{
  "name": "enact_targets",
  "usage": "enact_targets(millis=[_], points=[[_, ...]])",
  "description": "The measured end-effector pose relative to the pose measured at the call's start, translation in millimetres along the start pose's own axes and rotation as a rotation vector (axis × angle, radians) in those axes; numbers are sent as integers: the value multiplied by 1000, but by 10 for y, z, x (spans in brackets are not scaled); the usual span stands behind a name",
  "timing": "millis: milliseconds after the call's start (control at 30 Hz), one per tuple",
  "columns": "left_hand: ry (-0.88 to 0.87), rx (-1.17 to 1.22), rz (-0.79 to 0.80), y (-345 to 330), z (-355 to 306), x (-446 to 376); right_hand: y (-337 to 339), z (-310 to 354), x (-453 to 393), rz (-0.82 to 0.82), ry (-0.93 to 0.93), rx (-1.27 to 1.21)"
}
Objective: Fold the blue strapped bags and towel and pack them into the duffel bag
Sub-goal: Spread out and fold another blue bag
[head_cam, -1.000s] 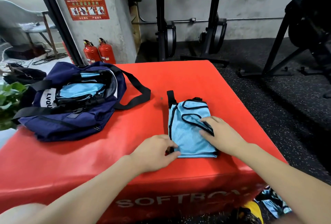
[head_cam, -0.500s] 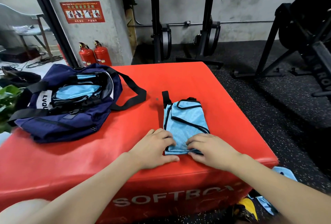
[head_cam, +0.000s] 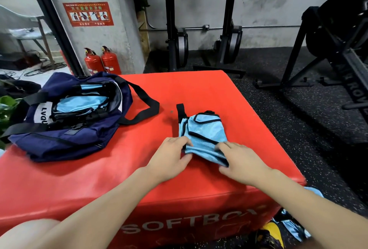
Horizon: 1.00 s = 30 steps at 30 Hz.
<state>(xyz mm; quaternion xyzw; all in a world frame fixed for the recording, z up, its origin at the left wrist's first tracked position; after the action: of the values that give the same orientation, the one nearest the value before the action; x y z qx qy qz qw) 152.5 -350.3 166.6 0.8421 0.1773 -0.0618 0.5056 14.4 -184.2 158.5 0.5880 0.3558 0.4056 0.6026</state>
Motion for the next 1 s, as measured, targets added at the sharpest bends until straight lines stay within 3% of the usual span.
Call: enact_targets(millis=[133, 400, 633, 767, 833, 900, 1000], points=[[68, 127, -2, 14, 0, -9, 139, -172, 0, -95, -27, -340], [101, 260, -147, 66, -7, -128, 246, -398, -232, -15, -15, -845], [193, 107, -196, 80, 185, -307, 258, -442, -586, -132, -34, -769], [314, -6, -151, 25, 302, -374, 69, -452, -731, -175, -76, -545], [222, -134, -196, 24, 295, -406, -21, -451, -771, -169, -121, -469], [-37, -275, -229, 4, 215, -455, -44, -460, -798, -186, -168, -470], [-376, -346, -77, -129, 137, -510, -61, -460, -798, -203, -171, -402]])
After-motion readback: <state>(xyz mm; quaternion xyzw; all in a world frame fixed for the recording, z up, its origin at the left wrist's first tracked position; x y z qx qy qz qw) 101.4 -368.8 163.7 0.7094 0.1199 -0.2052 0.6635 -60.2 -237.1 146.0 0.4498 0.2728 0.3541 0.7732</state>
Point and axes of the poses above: each hand's wrist, its own x-axis away from the middle knuckle, its own y-axis out of the back of the hand, z = x × y, the point moved 4 cm from there along -x, towards the middle knuckle, and after that the axes turned 5 degrees about z, right-handed, at the moved point
